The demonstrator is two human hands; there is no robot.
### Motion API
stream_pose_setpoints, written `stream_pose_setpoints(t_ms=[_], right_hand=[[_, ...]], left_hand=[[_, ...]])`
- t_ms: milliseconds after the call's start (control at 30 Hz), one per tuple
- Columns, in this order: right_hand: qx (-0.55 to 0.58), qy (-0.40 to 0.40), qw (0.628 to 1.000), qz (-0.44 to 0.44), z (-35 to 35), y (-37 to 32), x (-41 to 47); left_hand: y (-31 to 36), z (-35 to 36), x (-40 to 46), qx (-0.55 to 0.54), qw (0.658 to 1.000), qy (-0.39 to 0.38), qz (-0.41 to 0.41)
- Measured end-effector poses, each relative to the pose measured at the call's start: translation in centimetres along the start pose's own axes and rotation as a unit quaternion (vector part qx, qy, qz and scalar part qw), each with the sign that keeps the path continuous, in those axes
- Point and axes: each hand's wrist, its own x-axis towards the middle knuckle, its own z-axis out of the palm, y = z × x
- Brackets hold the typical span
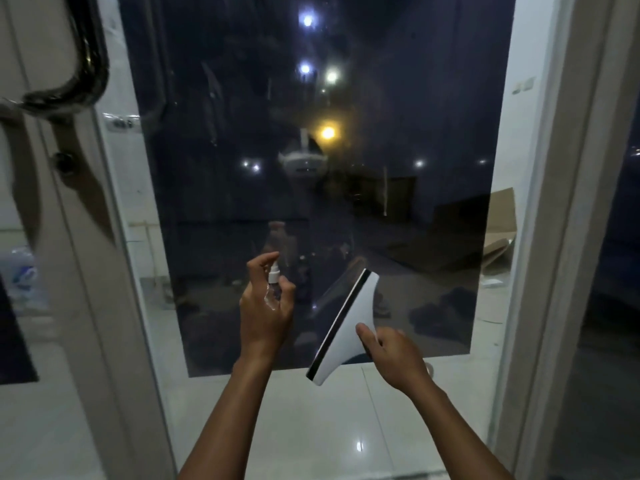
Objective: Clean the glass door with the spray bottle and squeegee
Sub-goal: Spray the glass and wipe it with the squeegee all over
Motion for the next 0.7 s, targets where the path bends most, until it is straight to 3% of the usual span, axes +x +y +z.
stream_pose_setpoints(t_ms=[133,333,533,700], right_hand=[[-0.046,-0.039,0.998,-0.035,0.7,-2.9,0.5],[-0.162,-0.149,0.963,-0.154,4.6,-13.2,3.6],[-0.303,-0.082,0.926,-0.208,7.1,-18.7,7.2],[-0.289,-0.052,0.946,-0.138,5.3,-15.8,8.0]], left_hand=[[0.2,-0.7,0.4,-0.027,0.999,-0.009,0.027],[-0.7,-2.8,-0.4,-0.046,0.998,0.014,0.03],[-2.6,-4.4,-1.2,-0.026,0.999,0.026,0.015],[-2.8,-3.7,-1.1,-0.034,0.999,0.025,0.019]])
